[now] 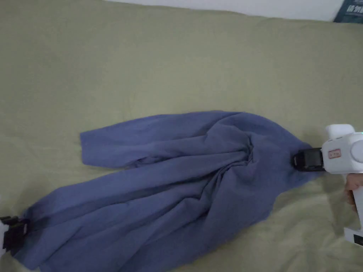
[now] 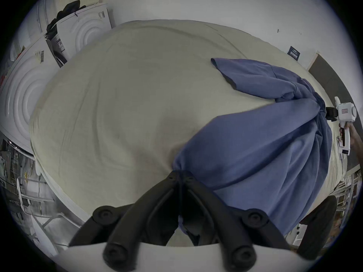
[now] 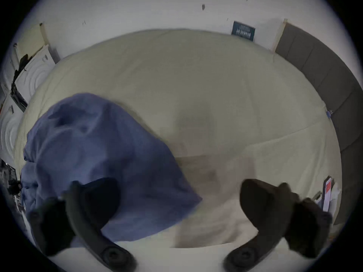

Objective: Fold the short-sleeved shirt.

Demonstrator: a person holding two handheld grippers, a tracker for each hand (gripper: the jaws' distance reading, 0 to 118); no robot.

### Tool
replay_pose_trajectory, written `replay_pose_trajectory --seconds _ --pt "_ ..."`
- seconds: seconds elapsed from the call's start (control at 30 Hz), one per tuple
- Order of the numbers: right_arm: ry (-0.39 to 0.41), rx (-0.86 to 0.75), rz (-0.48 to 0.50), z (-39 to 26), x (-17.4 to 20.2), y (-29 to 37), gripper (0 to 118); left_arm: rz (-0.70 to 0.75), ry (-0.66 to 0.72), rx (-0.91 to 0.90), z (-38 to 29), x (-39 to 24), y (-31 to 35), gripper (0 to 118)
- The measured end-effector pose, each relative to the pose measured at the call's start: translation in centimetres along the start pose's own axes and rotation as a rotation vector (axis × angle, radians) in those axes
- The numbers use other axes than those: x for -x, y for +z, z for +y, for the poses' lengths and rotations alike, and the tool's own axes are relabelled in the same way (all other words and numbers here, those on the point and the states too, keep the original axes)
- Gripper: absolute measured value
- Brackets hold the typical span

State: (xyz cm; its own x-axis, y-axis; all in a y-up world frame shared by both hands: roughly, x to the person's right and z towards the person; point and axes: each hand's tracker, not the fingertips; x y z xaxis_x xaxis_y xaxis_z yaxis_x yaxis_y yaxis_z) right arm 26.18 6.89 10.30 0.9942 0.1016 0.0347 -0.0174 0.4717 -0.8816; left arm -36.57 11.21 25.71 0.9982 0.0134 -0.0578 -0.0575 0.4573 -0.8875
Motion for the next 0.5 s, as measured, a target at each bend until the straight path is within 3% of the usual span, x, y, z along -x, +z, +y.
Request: replay_pose_trajectory --seconds 0.07,0.1,0.13,0.17,0.2,0.23,0.5 --pt "-0.028 -0.009 0.009 0.3 1.5 2.6 97 0.000 0.003 0.002 0.0 0.1 -0.1 1" --pt "-0.040 -0.009 0.036 0.3 1.7 3.4 86 0.001 0.005 0.002 0.0 0.1 0.0 1" --pt "-0.040 -0.024 0.043 0.2 2.1 4.4 61 0.003 0.002 0.004 0.2 0.1 0.2 1" --pt "-0.018 -0.051 0.038 1.0 1.5 4.6 25 0.005 -0.004 0.006 0.4 0.0 0.4 1" --pt "0.014 -0.079 0.015 1.1 1.8 5.5 3 0.007 -0.007 0.009 0.5 0.2 0.7 1" --pt "0.006 -0.101 -0.015 1.2 1.9 6.5 3 0.008 -0.009 0.007 0.6 0.2 1.1 1" --pt "-0.076 -0.308 0.023 2.2 -2.5 18.5 3 0.034 -0.015 -0.189 4.5 1.3 10.1 1"
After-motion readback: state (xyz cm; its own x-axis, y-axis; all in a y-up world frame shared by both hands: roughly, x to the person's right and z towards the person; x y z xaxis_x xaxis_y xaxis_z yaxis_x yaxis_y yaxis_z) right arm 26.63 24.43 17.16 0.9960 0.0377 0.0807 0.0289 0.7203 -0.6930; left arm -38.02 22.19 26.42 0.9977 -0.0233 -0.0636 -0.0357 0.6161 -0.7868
